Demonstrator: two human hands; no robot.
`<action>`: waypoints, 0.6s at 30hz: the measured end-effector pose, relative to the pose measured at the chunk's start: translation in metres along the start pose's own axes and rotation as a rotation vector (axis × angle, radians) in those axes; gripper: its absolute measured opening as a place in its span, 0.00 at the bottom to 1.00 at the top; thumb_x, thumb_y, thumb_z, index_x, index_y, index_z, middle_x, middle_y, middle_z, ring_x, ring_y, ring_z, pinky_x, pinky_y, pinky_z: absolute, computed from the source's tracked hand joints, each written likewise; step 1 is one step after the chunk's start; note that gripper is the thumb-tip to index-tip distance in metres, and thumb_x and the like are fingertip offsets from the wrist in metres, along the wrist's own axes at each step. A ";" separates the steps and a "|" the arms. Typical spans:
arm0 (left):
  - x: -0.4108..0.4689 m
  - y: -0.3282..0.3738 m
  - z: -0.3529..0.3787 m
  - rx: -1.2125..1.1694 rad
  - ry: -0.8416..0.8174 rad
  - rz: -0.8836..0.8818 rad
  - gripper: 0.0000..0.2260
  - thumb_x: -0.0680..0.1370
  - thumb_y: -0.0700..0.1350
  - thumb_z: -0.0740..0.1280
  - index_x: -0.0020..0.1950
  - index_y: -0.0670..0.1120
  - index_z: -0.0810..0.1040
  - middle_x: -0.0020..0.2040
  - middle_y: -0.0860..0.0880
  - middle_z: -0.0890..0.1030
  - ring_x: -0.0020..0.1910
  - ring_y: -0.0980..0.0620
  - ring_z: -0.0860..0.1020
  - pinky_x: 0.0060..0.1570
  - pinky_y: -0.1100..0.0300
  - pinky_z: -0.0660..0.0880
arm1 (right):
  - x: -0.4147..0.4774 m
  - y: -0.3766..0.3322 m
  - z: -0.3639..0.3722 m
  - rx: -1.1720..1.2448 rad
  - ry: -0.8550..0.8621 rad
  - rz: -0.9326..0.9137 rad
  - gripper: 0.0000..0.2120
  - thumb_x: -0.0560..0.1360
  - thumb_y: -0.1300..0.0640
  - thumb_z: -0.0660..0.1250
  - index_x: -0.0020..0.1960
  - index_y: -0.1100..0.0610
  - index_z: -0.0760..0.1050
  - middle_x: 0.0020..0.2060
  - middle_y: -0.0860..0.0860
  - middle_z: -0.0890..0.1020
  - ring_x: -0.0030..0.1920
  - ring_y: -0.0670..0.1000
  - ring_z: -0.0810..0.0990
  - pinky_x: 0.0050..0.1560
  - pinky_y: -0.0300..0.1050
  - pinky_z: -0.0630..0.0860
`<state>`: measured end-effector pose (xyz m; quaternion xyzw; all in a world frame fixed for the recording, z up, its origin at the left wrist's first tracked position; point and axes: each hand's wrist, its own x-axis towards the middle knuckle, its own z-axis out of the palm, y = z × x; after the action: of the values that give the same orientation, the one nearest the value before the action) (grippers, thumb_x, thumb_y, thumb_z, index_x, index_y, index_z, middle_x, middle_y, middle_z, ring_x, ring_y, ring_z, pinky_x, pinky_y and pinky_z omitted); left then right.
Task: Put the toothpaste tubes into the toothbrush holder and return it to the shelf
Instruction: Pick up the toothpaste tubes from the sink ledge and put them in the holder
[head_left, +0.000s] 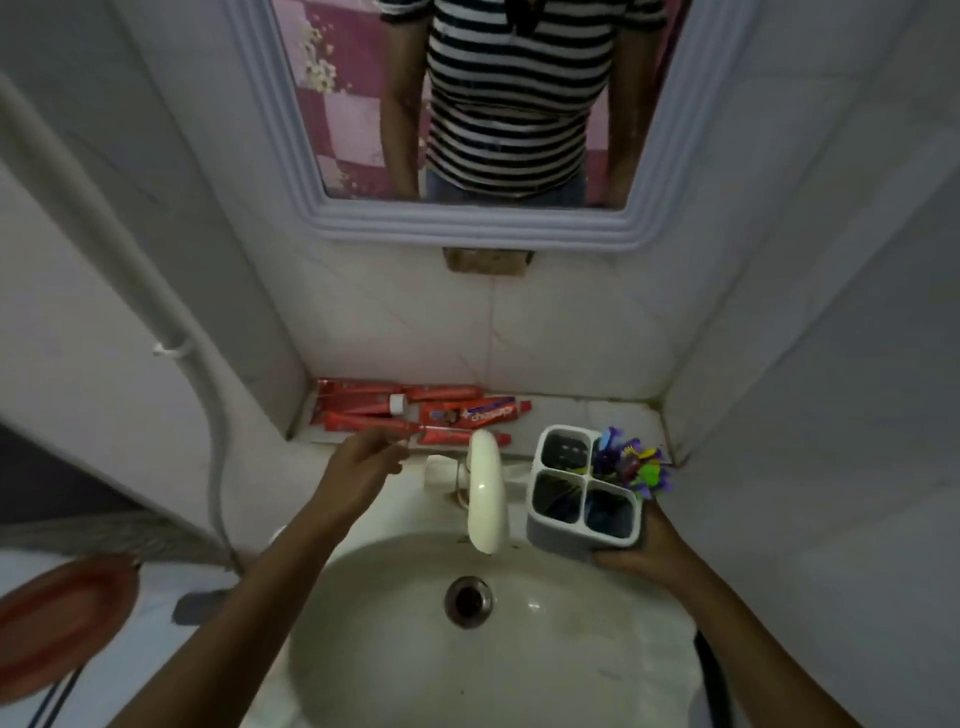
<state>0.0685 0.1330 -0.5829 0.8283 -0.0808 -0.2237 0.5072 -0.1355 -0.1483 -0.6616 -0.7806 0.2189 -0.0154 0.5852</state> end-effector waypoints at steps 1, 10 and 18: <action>0.004 -0.009 0.001 0.044 0.014 -0.005 0.09 0.78 0.43 0.66 0.56 0.46 0.80 0.52 0.46 0.83 0.48 0.48 0.81 0.42 0.60 0.75 | 0.002 -0.001 -0.001 -0.011 -0.026 0.024 0.39 0.45 0.51 0.81 0.54 0.40 0.75 0.48 0.29 0.82 0.50 0.33 0.79 0.49 0.28 0.75; 0.074 -0.024 0.039 0.648 -0.072 0.337 0.12 0.77 0.44 0.67 0.60 0.49 0.80 0.56 0.49 0.82 0.48 0.51 0.81 0.44 0.60 0.76 | 0.021 -0.013 -0.011 -0.076 -0.173 0.091 0.33 0.52 0.64 0.78 0.56 0.56 0.72 0.41 0.27 0.82 0.45 0.26 0.77 0.42 0.20 0.72; 0.121 -0.014 0.053 1.034 -0.150 0.423 0.18 0.72 0.53 0.72 0.61 0.54 0.78 0.60 0.50 0.78 0.57 0.49 0.78 0.49 0.56 0.77 | 0.024 -0.007 -0.012 -0.118 -0.184 0.049 0.30 0.60 0.75 0.76 0.58 0.59 0.71 0.48 0.40 0.76 0.45 0.25 0.76 0.42 0.20 0.71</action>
<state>0.1506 0.0534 -0.6500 0.9167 -0.3800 -0.1067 0.0618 -0.1150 -0.1661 -0.6574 -0.8061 0.1839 0.0835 0.5562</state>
